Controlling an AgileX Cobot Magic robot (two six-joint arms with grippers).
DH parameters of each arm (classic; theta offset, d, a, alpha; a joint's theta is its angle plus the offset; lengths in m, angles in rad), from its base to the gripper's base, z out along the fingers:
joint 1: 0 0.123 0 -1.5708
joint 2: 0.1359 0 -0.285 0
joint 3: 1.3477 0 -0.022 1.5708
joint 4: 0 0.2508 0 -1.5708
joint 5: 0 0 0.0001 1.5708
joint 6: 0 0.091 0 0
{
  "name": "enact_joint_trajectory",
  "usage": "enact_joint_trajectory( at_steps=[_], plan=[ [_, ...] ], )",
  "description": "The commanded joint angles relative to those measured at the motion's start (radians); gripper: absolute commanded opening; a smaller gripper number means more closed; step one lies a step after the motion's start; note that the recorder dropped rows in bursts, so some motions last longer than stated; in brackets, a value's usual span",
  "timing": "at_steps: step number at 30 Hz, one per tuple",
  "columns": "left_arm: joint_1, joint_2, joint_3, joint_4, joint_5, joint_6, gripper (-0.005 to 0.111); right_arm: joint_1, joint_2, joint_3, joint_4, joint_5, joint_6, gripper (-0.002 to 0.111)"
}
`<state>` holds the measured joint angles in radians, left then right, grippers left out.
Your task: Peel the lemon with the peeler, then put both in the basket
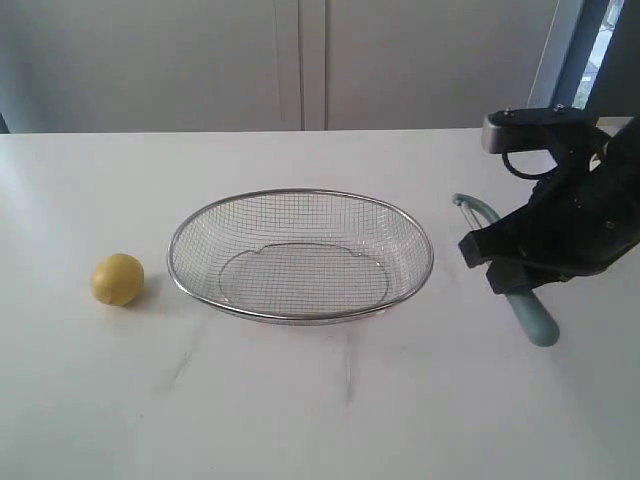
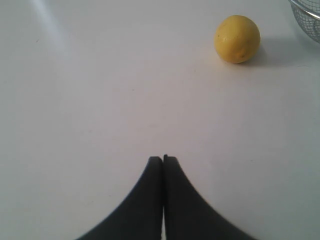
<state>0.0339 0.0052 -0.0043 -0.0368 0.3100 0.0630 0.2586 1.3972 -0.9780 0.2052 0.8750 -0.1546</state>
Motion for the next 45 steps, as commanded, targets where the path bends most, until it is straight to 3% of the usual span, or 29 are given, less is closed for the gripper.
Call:
enact_joint_trajectory(
  at_steps=[1, 26, 36, 45],
  plan=[
    [0.003, -0.005, 0.004, -0.003, 0.006, -0.001, 0.000, -0.010, -0.011, -0.003, 0.018, -0.004, -0.026, 0.000],
    [0.003, -0.005, 0.004, -0.003, -0.003, -0.001, 0.000, -0.010, -0.011, -0.003, 0.030, -0.025, -0.029, 0.000],
    [0.003, -0.005, 0.004, -0.003, -0.238, -0.001, 0.000, -0.010, -0.011, -0.003, 0.030, -0.027, -0.029, 0.000],
    [0.003, -0.005, 0.004, -0.003, -0.304, -0.001, 0.000, -0.010, -0.011, -0.003, 0.032, -0.029, -0.029, 0.000]
  ],
)
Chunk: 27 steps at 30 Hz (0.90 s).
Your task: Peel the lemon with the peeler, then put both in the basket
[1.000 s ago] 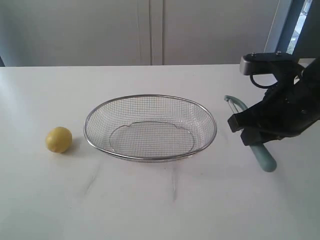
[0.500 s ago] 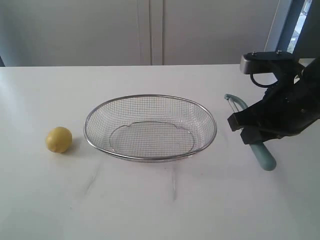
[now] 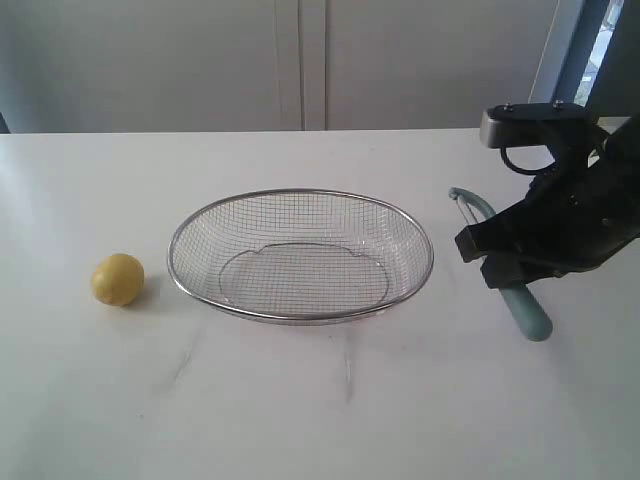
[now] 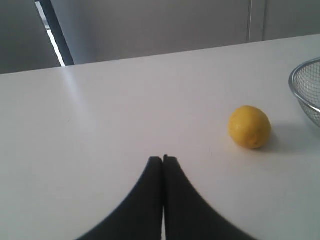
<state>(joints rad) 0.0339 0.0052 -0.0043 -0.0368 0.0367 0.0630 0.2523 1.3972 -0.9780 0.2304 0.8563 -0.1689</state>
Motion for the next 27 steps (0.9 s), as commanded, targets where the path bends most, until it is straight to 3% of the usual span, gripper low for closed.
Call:
enact_joint_trajectory(
  at_steps=[1, 27],
  plan=[
    [0.003, -0.005, 0.004, -0.003, -0.031, -0.001, 0.000, -0.004, -0.011, -0.003, 0.007, -0.011, -0.014, 0.000],
    [0.003, -0.005, 0.004, -0.011, -0.083, -0.010, 0.000, -0.004, -0.011, -0.003, 0.009, -0.011, -0.014, 0.000]
  ],
)
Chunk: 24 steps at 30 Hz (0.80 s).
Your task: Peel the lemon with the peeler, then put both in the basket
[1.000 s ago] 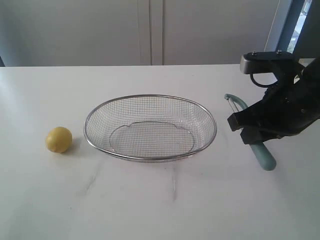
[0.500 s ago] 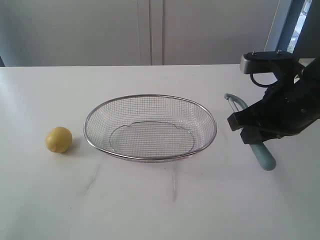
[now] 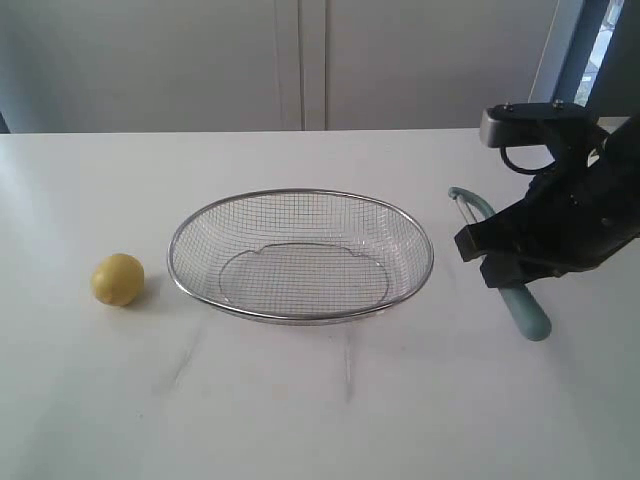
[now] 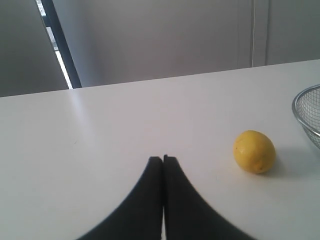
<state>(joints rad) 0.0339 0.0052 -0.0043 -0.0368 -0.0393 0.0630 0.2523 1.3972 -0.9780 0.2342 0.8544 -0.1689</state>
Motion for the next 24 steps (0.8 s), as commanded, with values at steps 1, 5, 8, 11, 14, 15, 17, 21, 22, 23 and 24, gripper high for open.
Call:
enact_joint_trajectory(
  at_steps=[1, 5, 8, 11, 14, 15, 17, 21, 22, 23, 24],
  plan=[
    [0.003, -0.005, 0.003, -0.011, 0.013, -0.015, 0.000, -0.004, -0.011, -0.003, 0.005, -0.009, -0.014, 0.000],
    [0.003, -0.005, -0.035, -0.011, 0.109, -0.015, 0.000, -0.004, -0.011, -0.003, 0.005, -0.009, -0.014, 0.000],
    [0.003, -0.005, -0.068, -0.011, 0.147, -0.015, 0.000, -0.004, -0.011, -0.003, 0.005, -0.009, -0.014, 0.000],
    [0.003, -0.005, -0.127, -0.011, 0.206, -0.071, 0.000, -0.004, -0.011, -0.003, 0.005, -0.009, -0.014, 0.000],
    [0.003, 0.031, -0.175, -0.011, 0.244, -0.071, 0.000, -0.004, -0.011, -0.003, 0.005, -0.009, -0.014, 0.000],
    [0.003, 0.044, -0.190, -0.011, 0.252, -0.071, 0.000, -0.004, -0.011, -0.003, 0.005, -0.009, -0.014, 0.000],
    [0.003, 0.062, -0.207, -0.011, 0.252, -0.071, 0.000, -0.004, -0.011, -0.003, 0.005, -0.009, -0.014, 0.000],
    [0.003, 0.098, -0.257, -0.011, 0.260, -0.071, 0.000, -0.004, -0.011, -0.003, 0.005, -0.009, -0.014, 0.000],
    [0.003, 0.106, -0.270, -0.011, 0.276, -0.071, 0.000, -0.004, -0.011, -0.003, 0.005, -0.009, -0.014, 0.000],
    [0.003, 0.116, -0.289, -0.011, 0.304, -0.071, 0.000, -0.004, -0.011, -0.003, 0.008, -0.009, -0.014, 0.000],
    [0.003, 0.128, -0.306, -0.011, 0.332, -0.071, 0.000, -0.004, -0.011, -0.003, 0.008, -0.009, -0.014, 0.000]
  ],
)
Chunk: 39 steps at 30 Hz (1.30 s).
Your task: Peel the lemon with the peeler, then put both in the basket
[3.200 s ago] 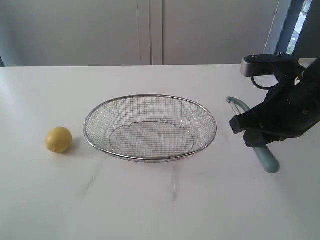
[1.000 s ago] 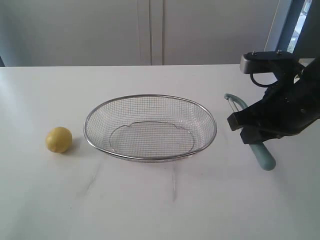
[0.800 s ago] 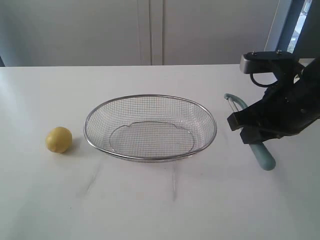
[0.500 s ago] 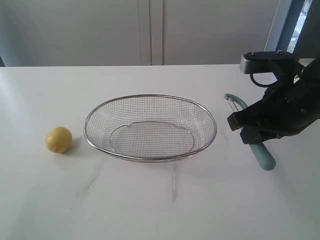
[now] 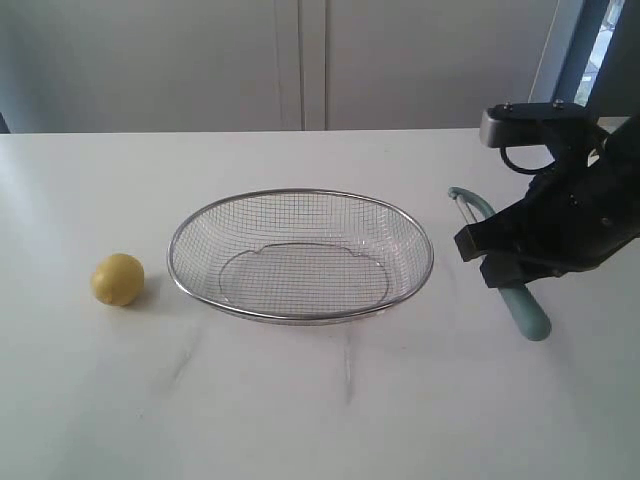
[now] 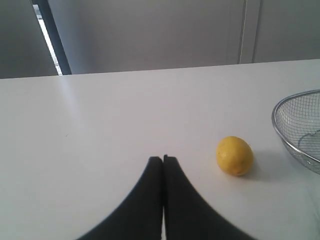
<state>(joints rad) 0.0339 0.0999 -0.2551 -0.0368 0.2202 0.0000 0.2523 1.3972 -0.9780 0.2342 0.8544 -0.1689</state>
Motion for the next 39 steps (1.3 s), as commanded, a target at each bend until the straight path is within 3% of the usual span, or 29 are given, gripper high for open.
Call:
enact_joint_trajectory(
  at_steps=[1, 31, 39],
  plan=[
    [0.003, 0.044, -0.066, -0.009, 0.091, 0.000, 0.000, -0.004, -0.011, -0.003, 0.008, -0.009, -0.014, 0.000],
    [0.003, 0.575, -0.385, -0.007, 0.376, 0.000, 0.000, -0.004, -0.011, -0.003, 0.030, -0.013, -0.012, 0.000],
    [0.002, 0.832, -0.490, -0.007, 0.451, 0.000, 0.000, -0.004, -0.011, -0.003, 0.030, -0.013, -0.011, 0.000]
  ],
)
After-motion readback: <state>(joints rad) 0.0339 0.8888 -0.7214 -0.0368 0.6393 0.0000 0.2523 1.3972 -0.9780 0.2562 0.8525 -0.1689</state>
